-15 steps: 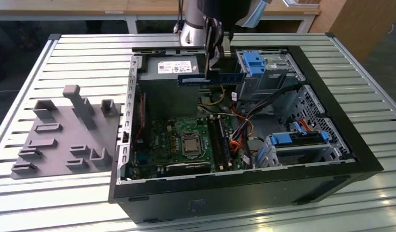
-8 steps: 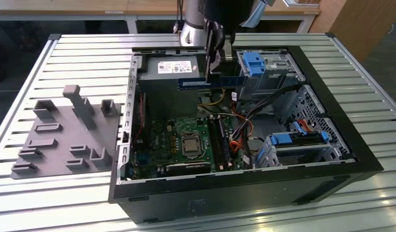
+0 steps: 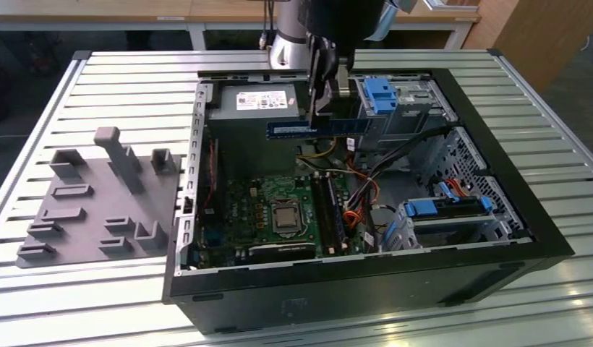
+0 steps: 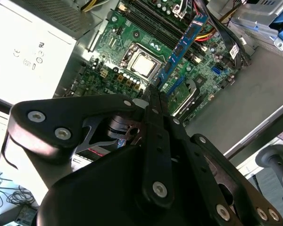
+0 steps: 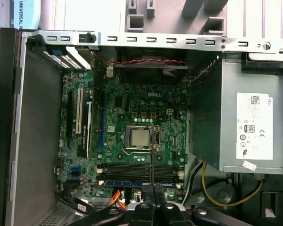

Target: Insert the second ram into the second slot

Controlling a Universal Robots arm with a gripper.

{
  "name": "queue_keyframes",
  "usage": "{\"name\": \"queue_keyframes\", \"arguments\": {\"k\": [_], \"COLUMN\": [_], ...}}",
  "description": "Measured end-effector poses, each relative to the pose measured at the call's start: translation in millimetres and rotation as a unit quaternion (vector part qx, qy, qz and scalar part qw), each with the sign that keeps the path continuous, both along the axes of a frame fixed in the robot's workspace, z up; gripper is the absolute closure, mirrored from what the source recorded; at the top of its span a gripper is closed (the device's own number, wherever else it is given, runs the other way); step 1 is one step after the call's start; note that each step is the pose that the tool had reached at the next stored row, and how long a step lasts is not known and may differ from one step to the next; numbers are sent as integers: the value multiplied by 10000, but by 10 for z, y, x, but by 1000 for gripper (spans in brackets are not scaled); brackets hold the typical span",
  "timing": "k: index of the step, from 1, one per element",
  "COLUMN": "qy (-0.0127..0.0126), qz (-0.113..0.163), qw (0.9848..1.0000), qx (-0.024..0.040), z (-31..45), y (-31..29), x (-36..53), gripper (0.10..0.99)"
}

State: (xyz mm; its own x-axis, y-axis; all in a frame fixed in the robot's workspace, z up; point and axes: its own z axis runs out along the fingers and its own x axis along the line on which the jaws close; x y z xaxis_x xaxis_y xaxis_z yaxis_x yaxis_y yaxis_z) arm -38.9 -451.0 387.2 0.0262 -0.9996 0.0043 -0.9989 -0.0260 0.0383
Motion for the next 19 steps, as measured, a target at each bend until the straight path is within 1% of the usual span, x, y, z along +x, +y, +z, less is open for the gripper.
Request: {"name": "queue_keyframes", "arguments": {"k": [3, 8, 19], "qy": [0, 0, 0], "qz": [-57, -264, -611], "qw": [10000, 9997, 9981], "qx": [-1, -2, -1], "z": [1, -2, -8], "y": [-1, -1, -1], "x": [1, 3, 4], "gripper": [973, 973, 973]}}
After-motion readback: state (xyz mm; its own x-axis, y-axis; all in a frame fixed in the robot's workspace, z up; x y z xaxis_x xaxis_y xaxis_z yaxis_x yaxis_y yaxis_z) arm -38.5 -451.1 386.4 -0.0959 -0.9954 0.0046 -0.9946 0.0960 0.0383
